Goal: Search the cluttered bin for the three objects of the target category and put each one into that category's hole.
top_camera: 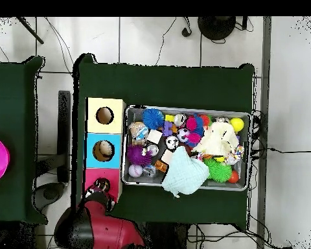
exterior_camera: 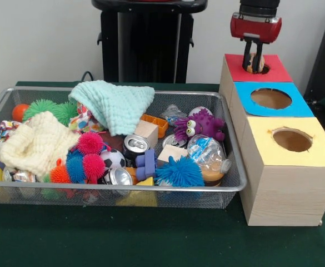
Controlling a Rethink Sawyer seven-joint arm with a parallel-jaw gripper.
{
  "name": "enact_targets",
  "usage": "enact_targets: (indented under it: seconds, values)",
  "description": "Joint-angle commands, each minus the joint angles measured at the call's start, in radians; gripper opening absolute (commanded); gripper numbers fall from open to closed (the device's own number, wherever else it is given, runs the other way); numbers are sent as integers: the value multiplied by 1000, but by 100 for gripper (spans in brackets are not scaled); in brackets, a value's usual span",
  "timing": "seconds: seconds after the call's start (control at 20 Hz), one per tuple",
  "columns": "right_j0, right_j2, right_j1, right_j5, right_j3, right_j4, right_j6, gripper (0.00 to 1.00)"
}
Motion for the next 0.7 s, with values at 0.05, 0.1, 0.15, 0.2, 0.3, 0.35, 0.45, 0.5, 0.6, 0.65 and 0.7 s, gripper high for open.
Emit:
enact_targets:
  seconds: [0.05,0.1,0.15,0.2,0.3,0.35,0.45,0.5,0.6,0.65,0.7]
  values:
    - [65,-63,23,151,-46,28,127,0]
    - [64,-60,26,150,-47,29,128,0]
    - [52,-46,29,141,-44,27,134,0]
    - [41,-31,33,131,-41,25,139,0]
    - [28,-24,28,139,-39,18,136,0]
    - [30,-23,25,137,-32,16,139,0]
    - [21,-22,22,146,-32,11,133,0]
    - [18,-22,21,149,-33,9,130,0]
    - [13,-20,27,144,-38,9,128,0]
    - [13,-21,29,143,-40,9,127,0]
    - [16,-25,32,140,-44,9,127,0]
